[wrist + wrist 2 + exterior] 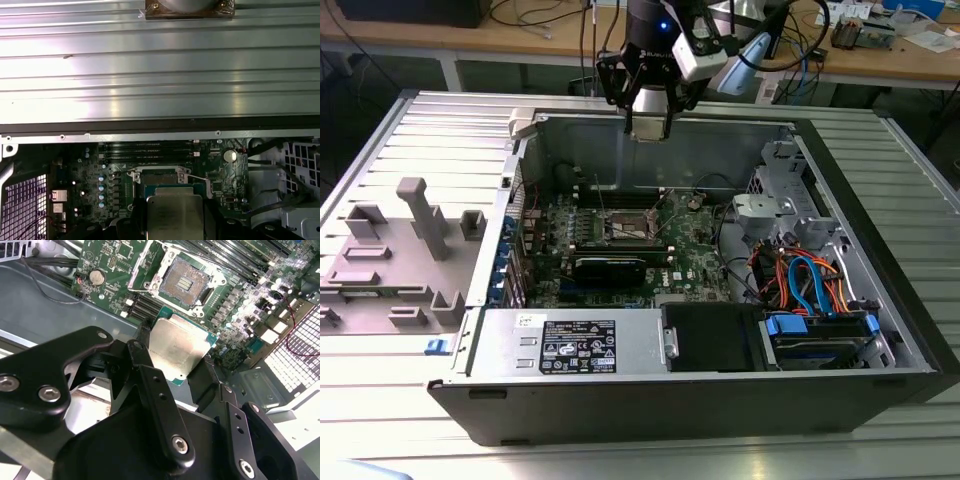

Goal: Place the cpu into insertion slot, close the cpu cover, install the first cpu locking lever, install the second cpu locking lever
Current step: 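Place the cpu into insertion slot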

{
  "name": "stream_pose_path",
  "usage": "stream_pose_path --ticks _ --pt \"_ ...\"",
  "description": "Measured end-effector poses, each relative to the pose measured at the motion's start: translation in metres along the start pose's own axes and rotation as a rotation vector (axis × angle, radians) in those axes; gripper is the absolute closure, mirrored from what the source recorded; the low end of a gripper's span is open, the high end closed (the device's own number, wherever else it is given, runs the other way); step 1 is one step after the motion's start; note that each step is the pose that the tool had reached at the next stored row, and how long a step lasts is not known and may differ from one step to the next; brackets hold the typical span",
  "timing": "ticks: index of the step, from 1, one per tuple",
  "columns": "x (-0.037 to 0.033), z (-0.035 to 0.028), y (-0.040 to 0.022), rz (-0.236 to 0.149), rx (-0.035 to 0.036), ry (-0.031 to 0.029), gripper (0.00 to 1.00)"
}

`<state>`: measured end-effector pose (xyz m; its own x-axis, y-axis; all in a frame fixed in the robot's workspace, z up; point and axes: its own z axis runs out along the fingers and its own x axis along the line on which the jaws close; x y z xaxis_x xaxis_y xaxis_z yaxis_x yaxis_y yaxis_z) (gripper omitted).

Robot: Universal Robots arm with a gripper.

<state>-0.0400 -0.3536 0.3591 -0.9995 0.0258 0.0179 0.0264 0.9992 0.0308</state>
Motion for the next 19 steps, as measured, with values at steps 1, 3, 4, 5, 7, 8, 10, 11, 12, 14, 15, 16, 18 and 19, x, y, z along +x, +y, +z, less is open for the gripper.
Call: stream_pose_path --ticks 1,3,4,5,7,8,10,11,12,14,15,16,18,19 --pt "0.0000 0.0003 -0.0001 0.000 0.0002 0.0000 0.45" --pt "0.0000 0.0007 -0.0003 0.000 0.0010 0.0000 0.45" --pt "0.0000 0.0009 -0.0004 0.000 0.0014 0.0000 0.45" --pt "0.0000 0.0010 -0.0004 0.000 0.0016 0.0000 0.45" --pt "-0.0001 0.0016 -0.0005 0.000 0.0025 -0.0001 0.45" --pt "-0.0001 0.0017 -0.0005 0.000 0.0028 0.0000 0.45" --pt "-0.0001 0.0026 -0.0007 0.000 0.0034 -0.0001 0.45" --pt "-0.0001 0.0027 -0.0007 0.000 0.0035 -0.0001 0.45" --pt "-0.0001 0.0029 -0.0007 0.000 0.0037 -0.0001 0.45" --pt "-0.0001 0.0035 -0.0008 0.000 0.0045 -0.0001 0.45" --pt "-0.0001 0.0037 -0.0008 0.000 0.0047 -0.0002 0.45" --pt "-0.0001 0.0039 -0.0008 0.000 0.0050 -0.0002 0.45" --pt "-0.0001 0.0045 -0.0009 0.000 0.0063 -0.0002 0.45" --pt "-0.0001 0.0046 -0.0009 0.000 0.0066 -0.0002 0.45"
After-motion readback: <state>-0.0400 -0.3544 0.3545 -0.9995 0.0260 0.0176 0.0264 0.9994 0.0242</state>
